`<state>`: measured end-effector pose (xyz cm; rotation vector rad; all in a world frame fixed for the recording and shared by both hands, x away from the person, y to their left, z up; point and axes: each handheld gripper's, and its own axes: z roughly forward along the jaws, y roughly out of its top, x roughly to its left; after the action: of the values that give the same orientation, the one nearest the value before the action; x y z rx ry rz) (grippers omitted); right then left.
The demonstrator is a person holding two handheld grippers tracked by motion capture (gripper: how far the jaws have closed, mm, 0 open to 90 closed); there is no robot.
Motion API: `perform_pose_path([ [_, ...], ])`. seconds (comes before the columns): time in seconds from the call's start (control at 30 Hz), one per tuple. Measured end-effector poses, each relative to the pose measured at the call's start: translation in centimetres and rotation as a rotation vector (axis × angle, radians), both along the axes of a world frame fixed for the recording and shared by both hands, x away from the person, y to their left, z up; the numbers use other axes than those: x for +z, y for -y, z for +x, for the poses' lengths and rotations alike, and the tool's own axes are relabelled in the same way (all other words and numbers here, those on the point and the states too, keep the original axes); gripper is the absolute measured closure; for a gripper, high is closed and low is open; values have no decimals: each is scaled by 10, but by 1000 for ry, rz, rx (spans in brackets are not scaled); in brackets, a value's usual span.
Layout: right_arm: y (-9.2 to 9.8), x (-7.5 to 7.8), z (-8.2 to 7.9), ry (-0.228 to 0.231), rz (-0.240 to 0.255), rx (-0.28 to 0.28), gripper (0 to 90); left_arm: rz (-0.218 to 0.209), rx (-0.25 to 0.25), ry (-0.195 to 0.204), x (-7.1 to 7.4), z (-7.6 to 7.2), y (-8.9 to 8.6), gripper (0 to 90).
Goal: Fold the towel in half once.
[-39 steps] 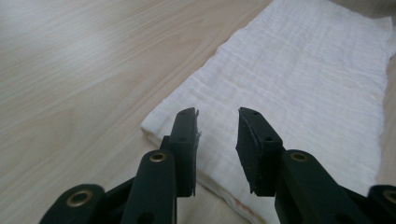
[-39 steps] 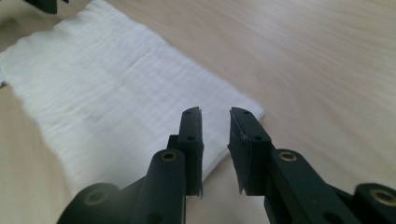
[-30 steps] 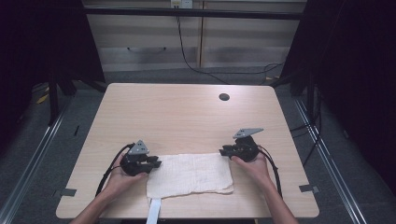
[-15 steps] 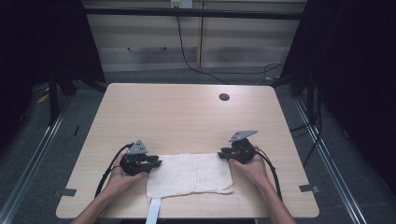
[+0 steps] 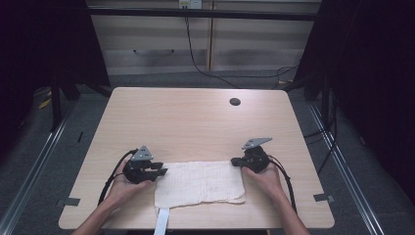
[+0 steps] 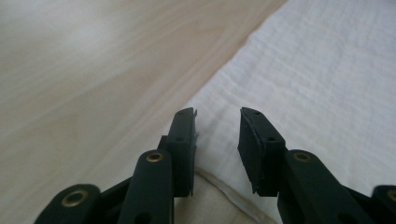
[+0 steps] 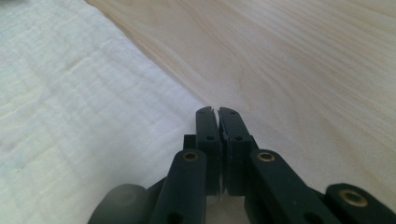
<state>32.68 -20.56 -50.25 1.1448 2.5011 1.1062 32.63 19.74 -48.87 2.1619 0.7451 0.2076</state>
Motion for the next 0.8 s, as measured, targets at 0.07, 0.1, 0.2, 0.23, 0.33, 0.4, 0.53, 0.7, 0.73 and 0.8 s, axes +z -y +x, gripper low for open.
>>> perform_pose_path([
  [0.07, 0, 0, 0, -2, -1, -5, 879, 2, 20, 4, 6, 7, -4, 645],
  [0.1, 0, 0, 0, -2, -1, -6, 879, 3, 36, 5, 7, 11, -6, 637],
  [0.2, 1, -1, 0, -3, 15, -1, 878, 5, 69, -34, 1, 25, -7, 608],
  [0.23, 1, -1, 0, -8, 13, -5, 878, 6, 78, -42, -3, 29, -8, 588],
  [0.33, 1, -1, 0, -6, 14, -4, 878, 23, 96, -73, -10, 30, -6, 516],
  [0.4, 1, -1, 0, -7, 16, -3, 877, 43, 86, -66, -11, 29, -5, 507],
  [0.53, 1, -1, 0, -5, 16, -5, 877, 67, 71, -26, -13, 27, -3, 493],
  [0.7, 2, -1, 0, -14, 18, -15, 877, 51, 25, -12, -14, 22, 1, 623],
  [0.73, 2, -1, 0, -17, 30, -13, 877, 54, 23, -7, -14, 21, 1, 662],
  [0.8, 2, -1, 1, -14, 30, -10, 876, 57, -10, -10, -14, 19, 2, 723],
])
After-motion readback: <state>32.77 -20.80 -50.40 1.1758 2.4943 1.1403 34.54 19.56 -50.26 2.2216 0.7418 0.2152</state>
